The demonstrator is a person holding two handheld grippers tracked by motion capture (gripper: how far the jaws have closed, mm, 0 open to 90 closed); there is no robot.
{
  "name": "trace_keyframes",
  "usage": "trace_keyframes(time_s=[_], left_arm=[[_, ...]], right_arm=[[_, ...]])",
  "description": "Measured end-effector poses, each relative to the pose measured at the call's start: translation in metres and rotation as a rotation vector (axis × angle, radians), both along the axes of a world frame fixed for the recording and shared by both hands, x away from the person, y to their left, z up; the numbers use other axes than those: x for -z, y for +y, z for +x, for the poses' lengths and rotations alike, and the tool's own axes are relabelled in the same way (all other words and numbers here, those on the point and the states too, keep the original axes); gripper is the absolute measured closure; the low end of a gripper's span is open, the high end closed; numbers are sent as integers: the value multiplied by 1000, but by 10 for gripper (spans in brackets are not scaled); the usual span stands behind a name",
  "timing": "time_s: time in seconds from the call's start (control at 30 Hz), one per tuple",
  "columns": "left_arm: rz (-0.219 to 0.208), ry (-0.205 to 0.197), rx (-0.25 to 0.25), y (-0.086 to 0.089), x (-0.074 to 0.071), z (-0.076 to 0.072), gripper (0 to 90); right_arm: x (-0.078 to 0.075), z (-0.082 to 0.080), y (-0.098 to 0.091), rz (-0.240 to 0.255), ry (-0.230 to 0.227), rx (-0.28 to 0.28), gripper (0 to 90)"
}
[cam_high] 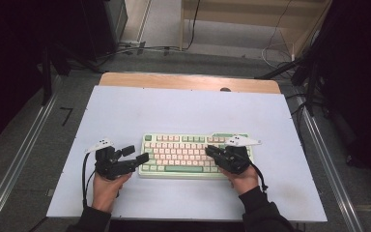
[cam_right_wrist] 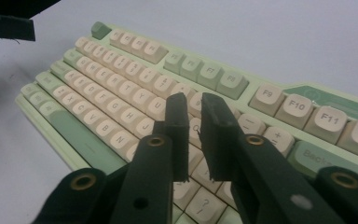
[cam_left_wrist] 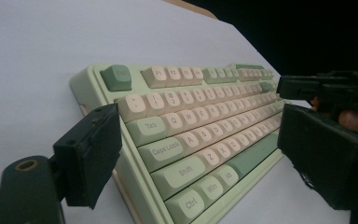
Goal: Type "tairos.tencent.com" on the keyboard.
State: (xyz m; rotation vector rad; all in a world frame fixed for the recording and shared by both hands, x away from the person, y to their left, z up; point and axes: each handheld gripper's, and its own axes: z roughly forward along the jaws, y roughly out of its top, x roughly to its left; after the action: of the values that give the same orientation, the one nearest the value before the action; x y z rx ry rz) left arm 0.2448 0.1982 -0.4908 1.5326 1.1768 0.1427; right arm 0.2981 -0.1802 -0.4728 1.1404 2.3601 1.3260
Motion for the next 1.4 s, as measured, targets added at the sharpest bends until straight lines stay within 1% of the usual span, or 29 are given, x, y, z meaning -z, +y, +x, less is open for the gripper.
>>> trace_keyframes(time_s=[0.07, 0.1, 0.17, 0.2, 0.23, 0.27, 0.3, 0.37, 0.4, 0.43, 0.5, 0.57, 0.63, 0.7, 0.77, 0.83, 0.93, 0.97, 1.0, 1.07, 1.1, 1.2, 1.4], left_arm=[[35, -28, -17, -3, -3, -5, 95], [59, -39, -29, -5, -4, -7, 94], [109, -49, -46, -10, -4, -10, 94], [127, -49, -46, -13, -4, -10, 94], [126, -54, -25, -15, -3, -10, 84], [119, -62, -4, -17, -3, -10, 53], [112, -73, 5, -18, -4, -10, 37], [136, -90, -2, -23, -7, -10, 39], [158, -87, -9, -25, -9, -9, 51], [184, -76, -18, -28, -9, -9, 57], [221, -57, -38, -31, -8, -7, 64], [230, -51, -38, -32, -8, -6, 70], [226, -57, -34, -33, -9, -6, 70], [232, -65, -35, -34, -10, -6, 70], [229, -71, -23, -34, -11, -6, 70], [224, -44, -10, -34, -11, -5, 66], [233, -31, 16, -33, -8, -3, 64], [233, -32, 2, -33, -7, -3, 66], [237, -43, -14, -32, -8, -3, 90], [265, -75, -63, -31, -9, -5, 108], [264, -82, -73, -30, -9, -6, 130], [258, -84, -88, -28, -7, -6, 141], [251, -86, -81, -30, -6, -6, 165]], right_arm=[[0, -1, 1, 2, 7, -8, 827], [0, -1, 2, 1, 8, -12, 833], [1, -2, 5, 0, 20, -24, 842], [2, -3, 7, -2, 22, -32, 842], [3, -3, 9, -7, 22, -38, 842], [4, -4, 12, -11, 21, -50, 842], [4, -5, 15, -14, 21, -58, 842], [6, -6, 20, -23, 25, -73, 841], [7, -7, 22, -28, 24, -80, 842], [8, -7, 24, -32, 27, -86, 841], [10, -7, 28, -37, 28, -97, 841], [10, -7, 32, -40, 30, -105, 841], [10, -8, 33, -39, 28, -112, 841], [11, -8, 34, -38, 31, -117, 841], [11, -7, 35, -39, 33, -121, 841], [12, -8, 36, -37, 36, -125, 841], [14, -8, 39, -44, 38, -136, 840], [14, -8, 41, -46, 39, -138, 840], [15, -8, 42, -47, 42, -141, 840], [15, -8, 43, -54, 42, -146, 834], [16, -9, 43, -55, 43, -149, 829], [16, -9, 43, -59, 45, -154, 829], [17, -10, 45, -60, 45, -159, 830]])
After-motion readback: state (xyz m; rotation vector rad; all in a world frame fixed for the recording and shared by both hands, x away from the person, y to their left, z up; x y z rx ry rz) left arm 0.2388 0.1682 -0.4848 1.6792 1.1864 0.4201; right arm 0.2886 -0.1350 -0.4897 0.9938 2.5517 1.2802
